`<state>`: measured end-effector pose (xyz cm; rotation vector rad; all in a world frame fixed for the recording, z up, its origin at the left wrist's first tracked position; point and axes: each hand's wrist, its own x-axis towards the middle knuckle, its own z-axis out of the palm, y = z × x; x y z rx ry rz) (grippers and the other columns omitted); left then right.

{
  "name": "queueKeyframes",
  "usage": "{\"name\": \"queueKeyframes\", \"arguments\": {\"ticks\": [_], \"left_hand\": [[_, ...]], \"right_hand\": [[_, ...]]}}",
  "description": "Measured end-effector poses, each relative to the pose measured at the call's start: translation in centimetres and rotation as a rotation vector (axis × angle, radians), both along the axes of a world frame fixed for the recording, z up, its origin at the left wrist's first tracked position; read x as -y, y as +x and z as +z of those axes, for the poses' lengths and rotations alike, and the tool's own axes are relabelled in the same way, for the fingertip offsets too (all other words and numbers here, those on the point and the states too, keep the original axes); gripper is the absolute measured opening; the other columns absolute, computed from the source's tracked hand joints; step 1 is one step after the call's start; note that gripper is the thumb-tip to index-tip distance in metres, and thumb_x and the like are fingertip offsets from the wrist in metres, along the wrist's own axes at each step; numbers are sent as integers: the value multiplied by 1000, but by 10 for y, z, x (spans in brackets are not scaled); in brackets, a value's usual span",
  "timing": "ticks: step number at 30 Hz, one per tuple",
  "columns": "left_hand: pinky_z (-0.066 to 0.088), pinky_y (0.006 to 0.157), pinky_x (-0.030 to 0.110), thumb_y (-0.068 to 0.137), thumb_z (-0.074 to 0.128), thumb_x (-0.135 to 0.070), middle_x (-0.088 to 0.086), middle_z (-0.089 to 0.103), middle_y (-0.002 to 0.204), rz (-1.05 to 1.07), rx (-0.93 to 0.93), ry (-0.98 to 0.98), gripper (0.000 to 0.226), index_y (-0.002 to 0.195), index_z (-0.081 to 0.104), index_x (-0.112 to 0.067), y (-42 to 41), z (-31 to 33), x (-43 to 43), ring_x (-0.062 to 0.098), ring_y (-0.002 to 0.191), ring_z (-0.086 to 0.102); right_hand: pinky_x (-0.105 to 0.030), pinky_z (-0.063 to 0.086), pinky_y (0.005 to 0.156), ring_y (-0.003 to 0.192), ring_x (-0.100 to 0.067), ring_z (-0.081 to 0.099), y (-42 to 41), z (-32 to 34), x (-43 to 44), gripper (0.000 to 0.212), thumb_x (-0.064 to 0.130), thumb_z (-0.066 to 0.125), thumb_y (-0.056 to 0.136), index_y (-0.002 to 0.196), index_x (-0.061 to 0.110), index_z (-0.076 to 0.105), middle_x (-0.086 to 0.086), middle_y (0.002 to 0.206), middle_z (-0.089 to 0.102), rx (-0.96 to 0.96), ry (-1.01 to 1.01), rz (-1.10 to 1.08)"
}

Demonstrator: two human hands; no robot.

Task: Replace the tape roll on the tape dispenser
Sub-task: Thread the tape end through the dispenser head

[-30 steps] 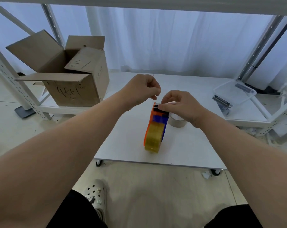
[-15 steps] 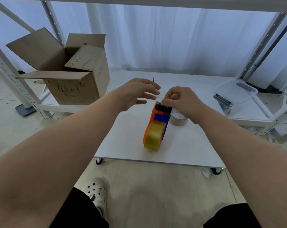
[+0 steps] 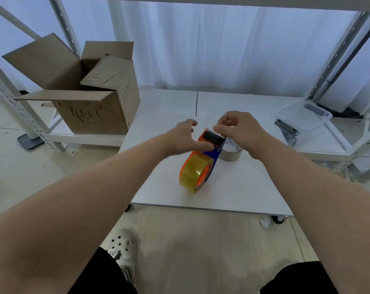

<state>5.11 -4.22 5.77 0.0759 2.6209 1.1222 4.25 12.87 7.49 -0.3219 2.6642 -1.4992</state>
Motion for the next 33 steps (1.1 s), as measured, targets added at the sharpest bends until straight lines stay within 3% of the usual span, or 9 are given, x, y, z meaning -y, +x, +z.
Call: {"name": "queueKeyframes", "arguments": {"ticks": [3,6,9,14,19,23,27,31,33], "left_hand": [[48,95,37,67,80,-46,7,41,143,-34,-22,-97,99,144,25,-17,0,-24,-11,25,124,46],[46,75,26,69,79,-41,1,54,121,-24,-80,-60,79,131,37,-18,2,-38,-20,18,103,53],[44,68,22,71,78,-38,-2,55,113,52,-139,44,66,123,42,-19,3,-45,-24,17,98,55],[45,70,21,70,79,-37,-3,54,113,70,-177,131,66,122,44,-17,9,-52,-26,15,97,53],[45,75,24,69,80,-39,-5,50,107,65,-198,112,67,121,43,-17,13,-55,-27,16,96,52],[47,73,26,72,76,-40,-4,54,102,93,-225,119,55,113,46,-18,12,-56,-29,16,91,54],[48,74,24,71,77,-44,-3,54,106,66,-212,148,61,116,45,-18,12,-57,-32,16,95,54],[49,74,26,69,77,-46,-4,55,104,83,-225,141,60,112,45,-20,10,-57,-32,13,90,53],[48,72,25,69,77,-45,-4,56,101,84,-244,132,57,109,45,-20,9,-57,-31,10,86,53]], "right_hand": [[-20,42,67,83,-9,55,-1,-5,0,7,18,65,85,84,11,61,5,83,61,-46,32,5],[-23,42,70,84,-11,55,-3,-10,0,7,16,65,85,81,12,60,7,81,59,-87,53,5],[-25,43,72,84,-16,58,-5,-12,-1,10,16,63,86,78,16,58,7,83,60,-101,24,7],[-26,46,77,93,-18,59,-6,-15,-1,7,17,62,87,82,16,58,5,88,60,-95,-10,0],[-18,41,70,96,-16,55,-8,-16,-4,7,19,61,89,86,14,57,1,93,60,-99,15,-28],[-27,42,82,95,-15,55,-8,-18,-5,7,18,62,88,83,14,58,10,85,57,-99,15,-24],[-38,47,92,88,-14,55,-10,-22,-11,6,17,62,87,83,14,59,8,86,59,-126,21,-40],[-39,50,86,85,-17,57,-11,-26,-12,7,18,62,86,81,14,59,2,91,61,-149,17,-40],[-31,51,76,80,-20,59,-11,-27,-12,8,20,62,87,80,17,58,3,92,61,-168,6,-33]]}}
